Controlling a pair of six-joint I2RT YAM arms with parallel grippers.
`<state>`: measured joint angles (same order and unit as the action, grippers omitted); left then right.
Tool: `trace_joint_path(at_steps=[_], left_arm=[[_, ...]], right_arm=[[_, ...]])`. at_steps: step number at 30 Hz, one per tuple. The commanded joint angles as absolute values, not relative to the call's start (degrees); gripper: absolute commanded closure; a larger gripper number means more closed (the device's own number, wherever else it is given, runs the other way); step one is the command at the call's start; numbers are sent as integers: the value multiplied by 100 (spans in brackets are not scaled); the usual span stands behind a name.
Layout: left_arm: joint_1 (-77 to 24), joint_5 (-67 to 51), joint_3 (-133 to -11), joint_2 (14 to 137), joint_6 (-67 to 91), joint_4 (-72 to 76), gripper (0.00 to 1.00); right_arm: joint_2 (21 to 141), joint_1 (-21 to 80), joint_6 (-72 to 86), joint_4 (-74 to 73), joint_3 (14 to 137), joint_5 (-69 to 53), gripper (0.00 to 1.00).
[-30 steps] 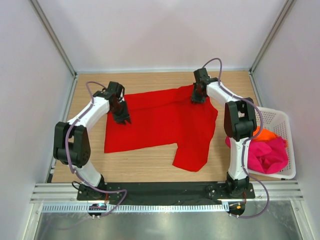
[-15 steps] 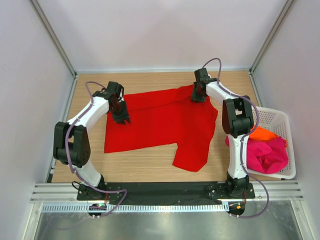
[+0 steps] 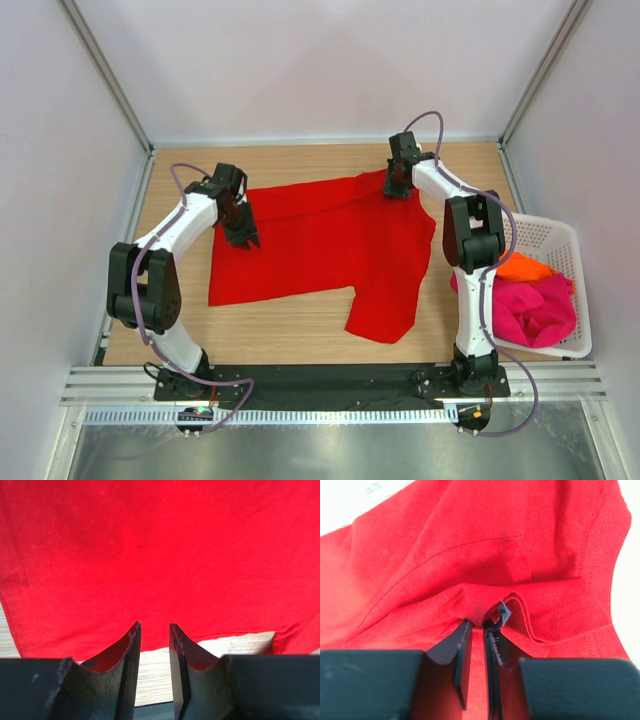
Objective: Fold and stack the t-shirts
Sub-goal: Fold the tshirt
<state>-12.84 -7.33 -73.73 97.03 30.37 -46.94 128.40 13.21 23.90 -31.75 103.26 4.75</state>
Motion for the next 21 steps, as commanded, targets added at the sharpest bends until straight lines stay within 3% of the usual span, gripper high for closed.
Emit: trace_joint_path(at_steps=[1, 8, 21], left_arm=[[-1248, -835, -7436, 9738, 2971, -4605, 70], [-1248, -835, -7444, 9747, 2988, -4588, 70], [-1239, -773, -7436, 9685, 2997, -4579, 70]], right_arm=[[12850, 1310, 2382, -3129, 10547, 475, 80], [12867, 1301, 2408, -3146, 10608, 404, 99], [11998, 1275, 3339, -3981, 10152, -403, 99]])
